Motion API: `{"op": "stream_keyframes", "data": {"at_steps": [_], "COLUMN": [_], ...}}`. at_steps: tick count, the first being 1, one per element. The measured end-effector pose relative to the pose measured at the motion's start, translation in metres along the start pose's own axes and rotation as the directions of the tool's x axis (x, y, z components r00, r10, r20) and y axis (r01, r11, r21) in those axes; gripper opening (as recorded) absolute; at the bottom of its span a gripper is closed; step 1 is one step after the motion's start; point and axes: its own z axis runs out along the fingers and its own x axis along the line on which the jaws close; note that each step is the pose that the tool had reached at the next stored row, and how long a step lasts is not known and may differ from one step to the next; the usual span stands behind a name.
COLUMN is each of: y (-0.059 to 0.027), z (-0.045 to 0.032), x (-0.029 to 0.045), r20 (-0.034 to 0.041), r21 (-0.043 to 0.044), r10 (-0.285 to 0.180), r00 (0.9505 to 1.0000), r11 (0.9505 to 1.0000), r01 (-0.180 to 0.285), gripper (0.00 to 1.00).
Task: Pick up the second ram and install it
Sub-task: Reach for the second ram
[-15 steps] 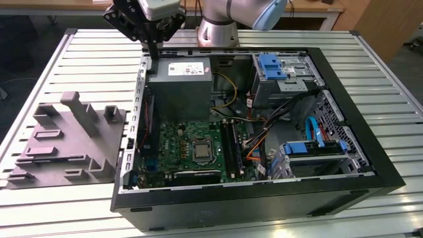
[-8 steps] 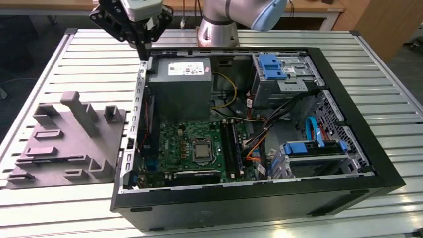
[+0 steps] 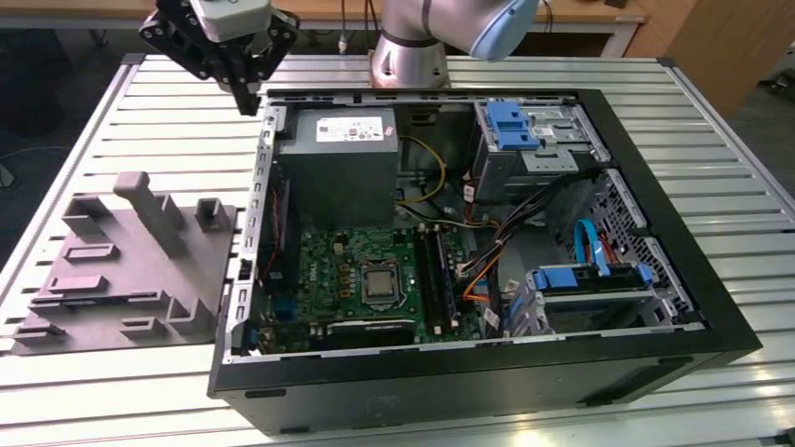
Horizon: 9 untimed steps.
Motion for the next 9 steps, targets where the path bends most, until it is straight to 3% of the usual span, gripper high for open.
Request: {"op": "stream_keyframes", "data": {"at_steps": [9], "y": [-0.002], "z": [0.0006], "x": [0.0271], "r20": [0.0009], "r21": [-0.0001], "r10": [0.0], "r00": [1.0], "r11": [1.0], "r01": [0.0], "gripper": [0.1]}}
